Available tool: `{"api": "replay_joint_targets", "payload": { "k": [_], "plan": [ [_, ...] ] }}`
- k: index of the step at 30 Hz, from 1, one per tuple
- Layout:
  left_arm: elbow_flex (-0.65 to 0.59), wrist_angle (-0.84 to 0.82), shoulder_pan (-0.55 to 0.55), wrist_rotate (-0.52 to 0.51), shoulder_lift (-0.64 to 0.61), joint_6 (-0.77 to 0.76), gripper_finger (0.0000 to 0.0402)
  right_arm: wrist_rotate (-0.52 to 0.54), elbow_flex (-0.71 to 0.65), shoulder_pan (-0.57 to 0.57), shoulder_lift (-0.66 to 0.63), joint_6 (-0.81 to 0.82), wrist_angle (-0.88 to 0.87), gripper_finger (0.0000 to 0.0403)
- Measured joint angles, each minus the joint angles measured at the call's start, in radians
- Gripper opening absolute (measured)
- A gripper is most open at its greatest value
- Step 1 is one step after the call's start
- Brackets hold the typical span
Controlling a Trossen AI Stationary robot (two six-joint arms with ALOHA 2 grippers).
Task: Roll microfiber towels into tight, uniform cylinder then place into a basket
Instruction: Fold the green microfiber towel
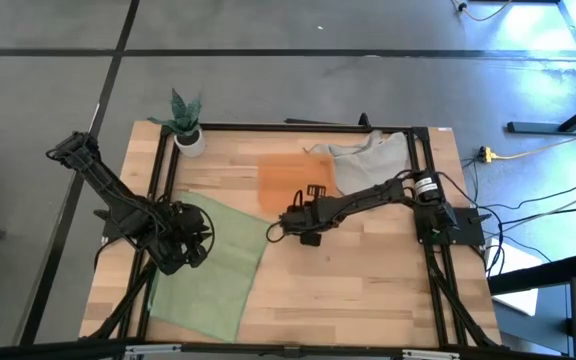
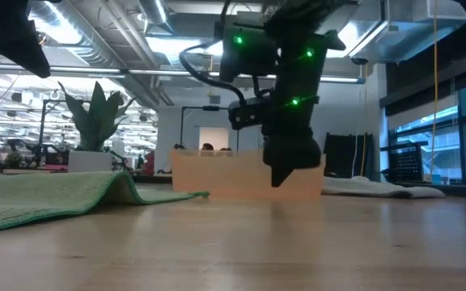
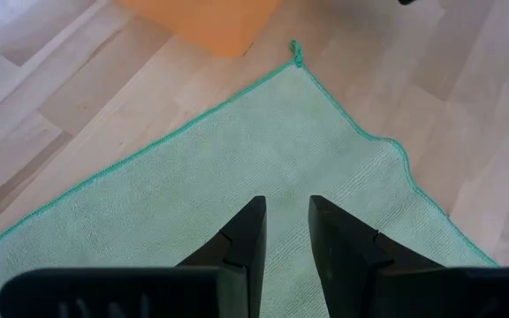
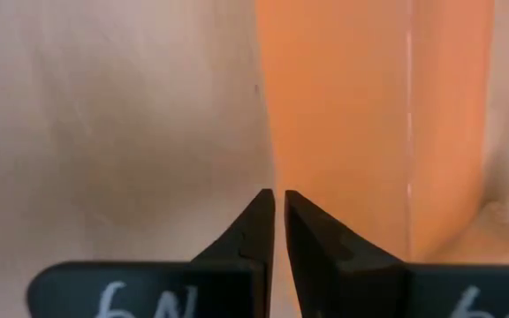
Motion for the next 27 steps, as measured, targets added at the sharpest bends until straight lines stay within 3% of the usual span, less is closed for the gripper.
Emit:
{"api": "replay_joint_targets", "payload": {
  "k": [6, 14, 27],
  "plan": [
    [0.000, 0.000, 0.000, 0.000, 0.000, 0.000, 0.0080, -0.117, 0.098, 0.048, -0.007, 0.016, 0.123, 0.0033],
    [0.000, 0.000, 0.000, 0.000, 0.000, 0.000, 0.0080, -0.384, 0.099, 0.065, -0.007, -0.138, 0.348, 0.0033],
    [0.000, 0.000, 0.000, -0.001, 0.000, 0.000, 0.0080, -0.389, 0.098, 0.061, 0.008, -0.167, 0.421, 0.0033]
  ]
}}
